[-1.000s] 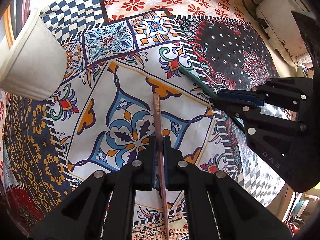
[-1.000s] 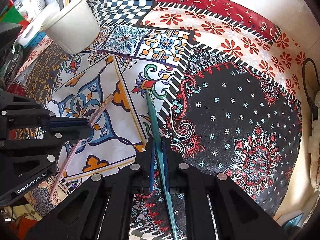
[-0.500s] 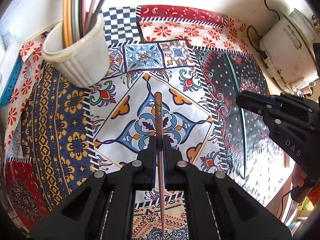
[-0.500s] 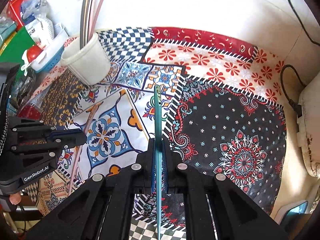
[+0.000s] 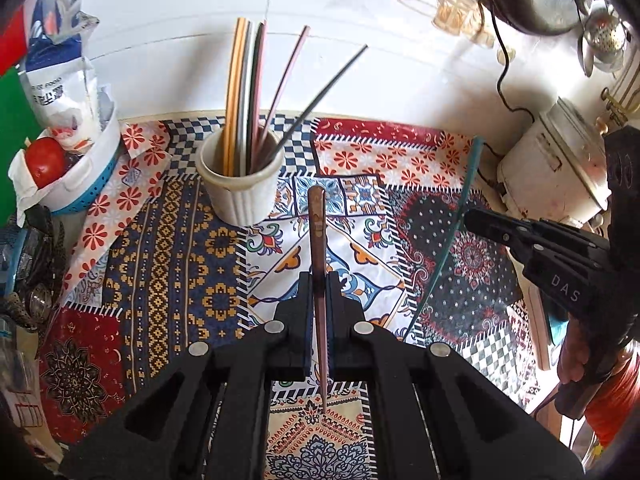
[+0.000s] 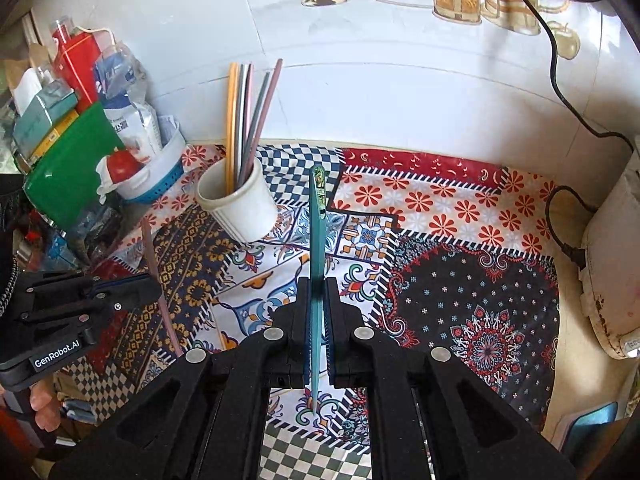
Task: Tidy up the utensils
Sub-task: 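Lift and carry both held sticks toward the white cup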
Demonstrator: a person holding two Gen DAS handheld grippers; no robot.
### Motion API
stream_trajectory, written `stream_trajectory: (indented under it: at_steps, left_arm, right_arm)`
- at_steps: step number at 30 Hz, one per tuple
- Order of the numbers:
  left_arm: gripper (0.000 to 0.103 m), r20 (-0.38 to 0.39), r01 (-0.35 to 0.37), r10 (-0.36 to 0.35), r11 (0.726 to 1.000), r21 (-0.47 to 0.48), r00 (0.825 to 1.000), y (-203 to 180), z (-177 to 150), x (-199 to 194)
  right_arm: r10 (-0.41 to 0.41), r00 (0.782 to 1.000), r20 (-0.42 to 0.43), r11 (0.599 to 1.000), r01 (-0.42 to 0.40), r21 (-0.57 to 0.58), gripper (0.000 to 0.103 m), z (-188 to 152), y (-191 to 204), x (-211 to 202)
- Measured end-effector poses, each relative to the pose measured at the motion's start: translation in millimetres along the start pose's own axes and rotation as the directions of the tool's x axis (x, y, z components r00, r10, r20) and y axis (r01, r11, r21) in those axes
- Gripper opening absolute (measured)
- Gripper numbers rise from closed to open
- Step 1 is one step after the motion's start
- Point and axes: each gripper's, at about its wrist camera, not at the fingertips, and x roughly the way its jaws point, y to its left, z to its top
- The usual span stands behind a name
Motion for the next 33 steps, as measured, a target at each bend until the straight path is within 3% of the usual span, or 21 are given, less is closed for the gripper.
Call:
stream_trajectory:
  at_steps: [7,13,16,18,21,25,29,33]
  left_arm:
    - [0.0,0.088,-0.004,0.009,0.998,-0.056,0.996,17.6,16.0,-28.1]
    - [0.0,0.135,-0.01,0.02,0.997,-0.073,0.991,29.5,23.8,-43.4]
    - [0.0,0.132,-0.012,0.021,0.997,-0.072,0.991,34.5,26.1,-42.2]
    - [0.0,0.119,-0.037,0.047,0.996,-0.086,0.992,39.9,25.2,-35.0]
    - [0.003,0.062,-0.037,0.048,0.986,-0.163,0.997,60.4,23.0,-14.3]
    - [0.026,-0.032,-0.037,0.029,0.955,-0.293,0.999,95.0,16.9,24.9]
    - [0.028,-0.107,-0.033,-0.008,0.927,-0.373,0.994,117.4,16.4,64.6]
    - [0.028,-0.16,-0.082,0.014,0.902,-0.424,0.987,133.4,21.7,101.4]
  right_arm:
    - [0.017,0.999,0.04,0.998,-0.014,-0.066,0.0,17.7,22.3,-1.5]
    - [0.012,0.996,-0.089,0.998,-0.018,-0.066,0.001,22.1,15.4,39.7]
    - [-0.005,0.98,-0.199,1.0,-0.002,-0.031,0.009,17.8,5.9,74.7]
    - [-0.014,0.966,-0.257,1.0,0.013,-0.008,0.016,12.7,-0.3,96.3]
    - [-0.025,0.947,-0.321,0.999,0.03,0.01,0.016,5.0,-7.2,123.0]
    - [-0.032,0.929,-0.369,0.999,0.043,0.022,0.016,-1.2,-12.3,146.0]
    - [-0.043,0.924,-0.381,0.999,0.045,-0.003,0.016,-4.8,-10.7,156.8]
    - [-0.051,0.917,-0.395,0.999,0.041,-0.033,0.016,-9.0,-7.7,164.4]
